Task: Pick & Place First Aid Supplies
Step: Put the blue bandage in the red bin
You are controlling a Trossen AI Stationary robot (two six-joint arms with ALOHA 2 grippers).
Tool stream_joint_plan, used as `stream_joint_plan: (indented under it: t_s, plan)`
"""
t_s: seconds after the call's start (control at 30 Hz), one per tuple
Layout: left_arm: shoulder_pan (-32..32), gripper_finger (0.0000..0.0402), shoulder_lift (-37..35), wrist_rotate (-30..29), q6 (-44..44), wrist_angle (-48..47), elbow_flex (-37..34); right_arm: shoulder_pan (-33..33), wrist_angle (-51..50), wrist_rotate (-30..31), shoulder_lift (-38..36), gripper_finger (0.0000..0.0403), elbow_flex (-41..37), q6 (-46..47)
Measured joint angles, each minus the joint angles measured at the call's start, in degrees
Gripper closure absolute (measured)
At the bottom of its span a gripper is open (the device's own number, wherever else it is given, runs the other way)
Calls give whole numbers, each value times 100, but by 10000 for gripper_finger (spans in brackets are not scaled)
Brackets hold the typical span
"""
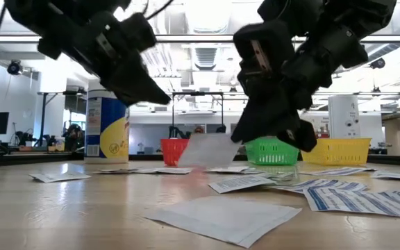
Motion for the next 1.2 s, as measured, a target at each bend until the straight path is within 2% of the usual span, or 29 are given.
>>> stream_joint_plan:
  t_s: [0.13, 0.5, 0.8, 1.03, 1.2]
  plan:
    - [103, 401, -589, -1, -1, -307, -221, 0, -106, 140, -188, 395, -7, -250]
    - [611, 401, -1802, 5, -154, -264, -1052, -282, -94, 670, -647, 395, 3, -636]
    - [944, 401, -1973, 54, -1, -224, -1190, -815, 93, 786, -734, 395, 203, -1145]
    - [1301, 401, -1975, 344, 111, -219, -1202, -1258, 302, 1225, -734, 395, 391, -1756]
    - [1335, 401, -1975, 408, 170, -226, -1236, -1444, 349, 1588, -658, 395, 389, -1821]
